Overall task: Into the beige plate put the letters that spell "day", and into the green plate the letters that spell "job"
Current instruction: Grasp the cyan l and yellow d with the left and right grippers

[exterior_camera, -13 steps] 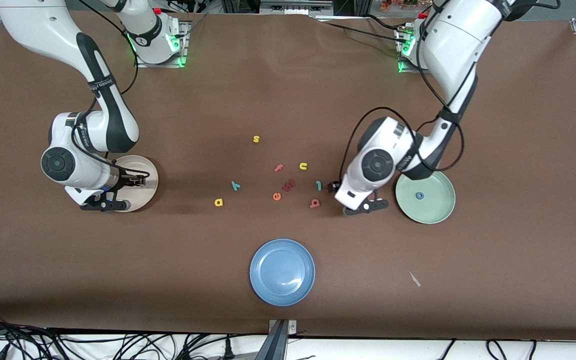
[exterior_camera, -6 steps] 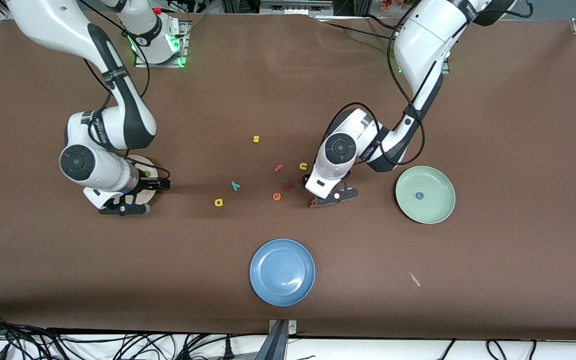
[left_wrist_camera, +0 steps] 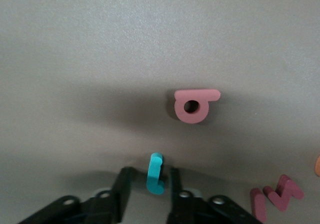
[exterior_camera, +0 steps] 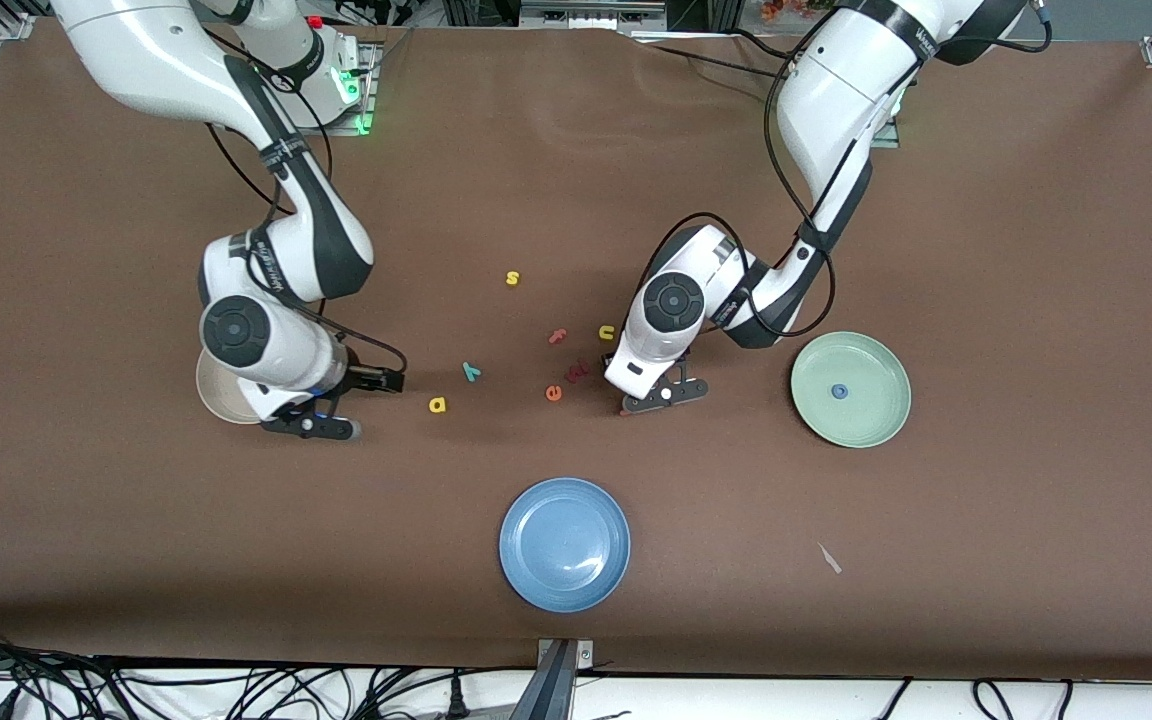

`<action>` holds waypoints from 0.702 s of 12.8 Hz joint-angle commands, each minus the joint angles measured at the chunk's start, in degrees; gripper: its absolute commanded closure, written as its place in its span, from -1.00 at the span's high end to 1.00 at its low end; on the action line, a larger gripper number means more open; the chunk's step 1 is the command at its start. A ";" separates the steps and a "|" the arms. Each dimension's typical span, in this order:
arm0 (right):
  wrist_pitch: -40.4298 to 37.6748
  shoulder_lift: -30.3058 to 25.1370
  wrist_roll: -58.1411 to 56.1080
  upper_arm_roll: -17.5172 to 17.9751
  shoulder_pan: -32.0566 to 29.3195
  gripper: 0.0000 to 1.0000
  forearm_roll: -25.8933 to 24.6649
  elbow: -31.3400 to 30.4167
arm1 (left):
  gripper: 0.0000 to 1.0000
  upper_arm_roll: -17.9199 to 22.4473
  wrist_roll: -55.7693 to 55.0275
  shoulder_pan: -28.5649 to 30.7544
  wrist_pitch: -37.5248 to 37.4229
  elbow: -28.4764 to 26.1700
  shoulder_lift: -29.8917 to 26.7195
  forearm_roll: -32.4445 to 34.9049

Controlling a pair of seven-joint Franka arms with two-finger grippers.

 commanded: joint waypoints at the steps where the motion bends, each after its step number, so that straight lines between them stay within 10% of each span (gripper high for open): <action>1: -0.77 3.38 1.76 0.00 3.15 1.00 0.57 4.35 | -1.00 0.90 0.57 -0.81 -0.09 1.72 0.87 -0.16; 9: 3.28 10.33 1.06 -0.01 4.91 1.00 -0.14 8.32 | -1.00 3.45 9.41 4.36 -14.83 1.72 -7.03 6.35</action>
